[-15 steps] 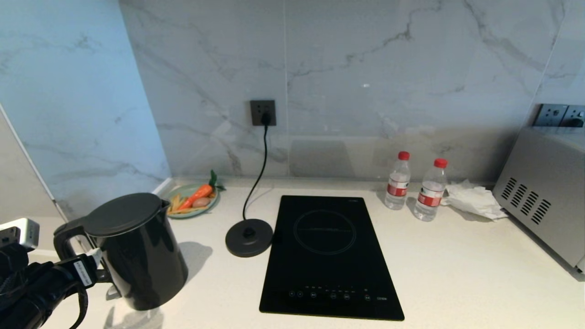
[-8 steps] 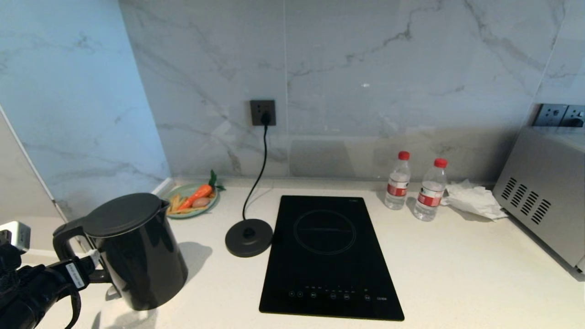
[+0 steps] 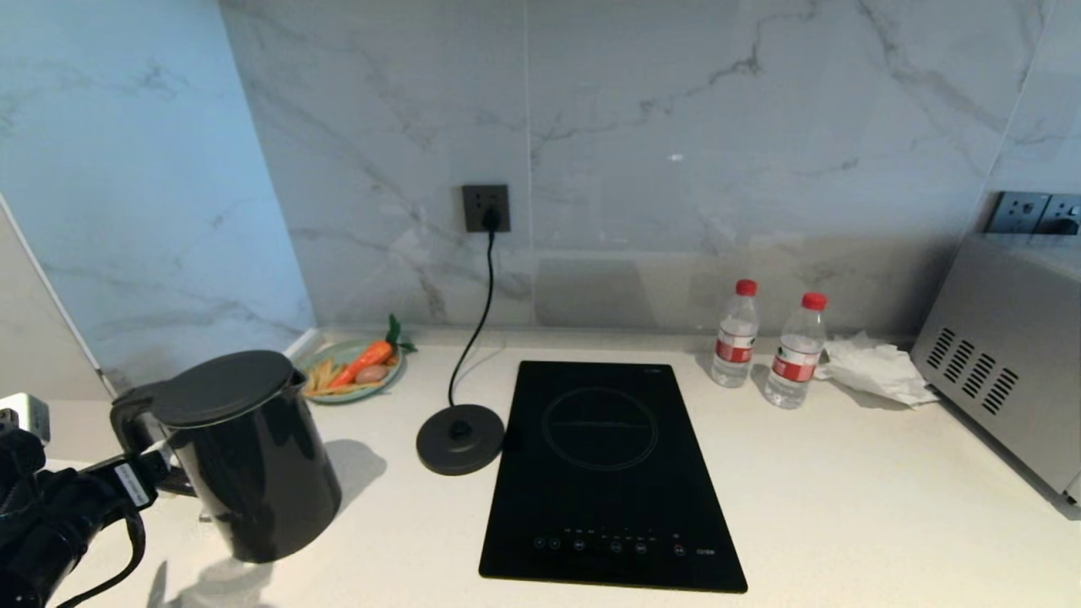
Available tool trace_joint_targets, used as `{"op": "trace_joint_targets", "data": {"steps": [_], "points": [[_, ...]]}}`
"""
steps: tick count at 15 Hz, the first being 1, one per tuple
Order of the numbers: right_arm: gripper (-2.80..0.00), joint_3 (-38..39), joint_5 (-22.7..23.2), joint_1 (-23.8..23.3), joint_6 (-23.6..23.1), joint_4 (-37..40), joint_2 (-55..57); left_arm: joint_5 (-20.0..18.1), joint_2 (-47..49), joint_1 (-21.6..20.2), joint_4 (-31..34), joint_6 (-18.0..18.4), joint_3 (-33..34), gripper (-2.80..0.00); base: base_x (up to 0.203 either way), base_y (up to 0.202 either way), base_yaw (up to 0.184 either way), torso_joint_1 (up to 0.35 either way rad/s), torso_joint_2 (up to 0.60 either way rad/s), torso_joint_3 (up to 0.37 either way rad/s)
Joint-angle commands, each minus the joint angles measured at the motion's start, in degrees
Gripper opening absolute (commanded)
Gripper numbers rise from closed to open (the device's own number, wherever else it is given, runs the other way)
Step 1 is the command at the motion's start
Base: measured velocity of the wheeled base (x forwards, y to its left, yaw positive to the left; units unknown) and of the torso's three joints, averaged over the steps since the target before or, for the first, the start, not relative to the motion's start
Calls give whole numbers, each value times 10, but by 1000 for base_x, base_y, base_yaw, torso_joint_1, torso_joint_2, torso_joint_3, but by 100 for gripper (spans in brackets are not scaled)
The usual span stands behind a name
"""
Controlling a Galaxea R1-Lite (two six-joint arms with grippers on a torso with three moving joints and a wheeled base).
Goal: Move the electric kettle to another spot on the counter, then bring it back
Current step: Grab the kettle
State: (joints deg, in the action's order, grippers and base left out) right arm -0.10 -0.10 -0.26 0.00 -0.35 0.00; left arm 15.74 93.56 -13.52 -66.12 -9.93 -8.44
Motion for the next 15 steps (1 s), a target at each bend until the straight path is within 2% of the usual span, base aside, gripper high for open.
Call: {"op": "trace_joint_targets", "data": {"steps": [1,4,6,7,9,12,15], "points": [[-280,0,0,0,0,0,0,-7,36,-22,-70,4,22,0,0,0,0,0,0,0],[-280,0,0,0,0,-1,0,-75,39,-66,-84,5,28,0,0,0,0,0,0,0],[-280,0,0,1,0,0,0,-148,39,-107,-85,9,22,0,0,0,0,0,0,0],[-280,0,0,1,0,0,0,-182,42,-125,-85,18,10,0,0,0,0,0,0,0],[-280,0,0,1,0,0,0,-222,58,-156,-91,33,-32,0,0,0,0,0,0,0],[-280,0,0,0,0,0,0,-320,77,-175,-114,39,-46,0,0,0,0,0,0,0],[-280,0,0,1,0,-1,0,-334,135,-178,-169,76,-45,0,0,0,0,0,0,0]]}}
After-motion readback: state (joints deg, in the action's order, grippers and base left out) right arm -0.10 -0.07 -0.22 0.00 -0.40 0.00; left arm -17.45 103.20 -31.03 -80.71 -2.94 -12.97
